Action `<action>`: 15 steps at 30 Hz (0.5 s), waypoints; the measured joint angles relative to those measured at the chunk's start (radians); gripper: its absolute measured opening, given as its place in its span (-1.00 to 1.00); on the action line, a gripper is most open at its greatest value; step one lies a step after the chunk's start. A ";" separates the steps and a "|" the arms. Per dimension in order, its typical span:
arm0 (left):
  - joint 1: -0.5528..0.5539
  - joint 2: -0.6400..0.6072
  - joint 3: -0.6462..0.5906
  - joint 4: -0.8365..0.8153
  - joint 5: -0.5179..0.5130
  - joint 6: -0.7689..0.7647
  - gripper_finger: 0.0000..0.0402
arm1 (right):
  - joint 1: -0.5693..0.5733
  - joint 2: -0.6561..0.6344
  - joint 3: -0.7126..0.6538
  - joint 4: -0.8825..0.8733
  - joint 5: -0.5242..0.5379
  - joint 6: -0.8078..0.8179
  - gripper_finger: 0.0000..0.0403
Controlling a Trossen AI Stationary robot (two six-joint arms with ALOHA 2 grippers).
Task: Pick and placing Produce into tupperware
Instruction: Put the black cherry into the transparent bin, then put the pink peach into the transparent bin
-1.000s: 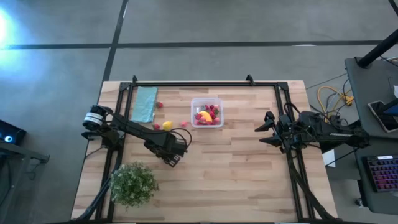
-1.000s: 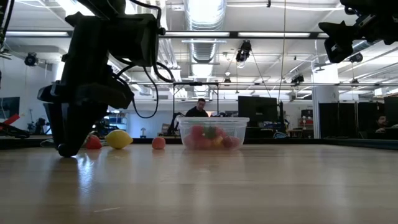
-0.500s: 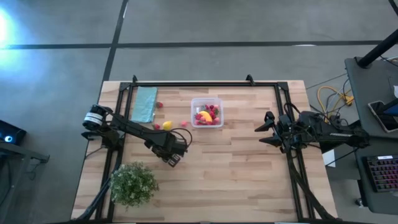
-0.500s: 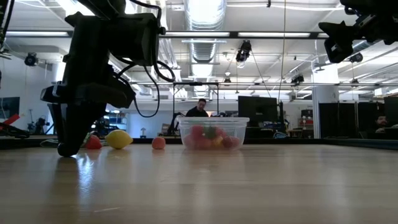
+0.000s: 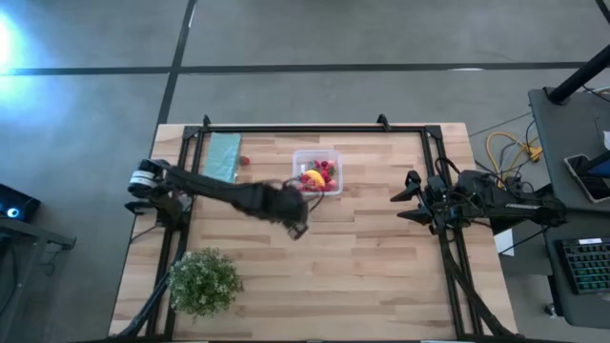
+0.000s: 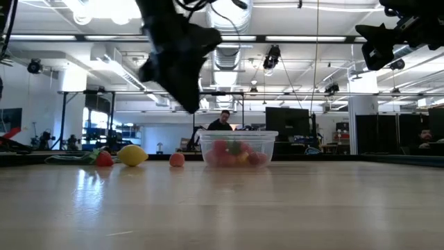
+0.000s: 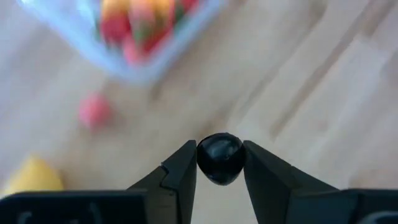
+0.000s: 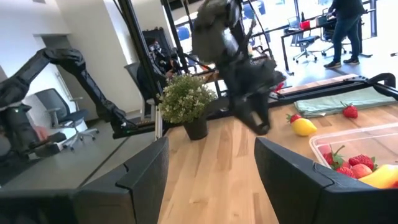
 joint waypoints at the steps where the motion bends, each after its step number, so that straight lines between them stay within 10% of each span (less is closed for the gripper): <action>1: 0.029 0.000 0.012 0.022 0.002 0.042 -0.49 | 0.000 0.000 0.000 0.000 0.000 0.000 0.13; 15: 0.352 0.001 0.009 0.312 0.145 0.233 -0.28 | 0.000 0.000 0.000 0.000 0.000 0.000 0.13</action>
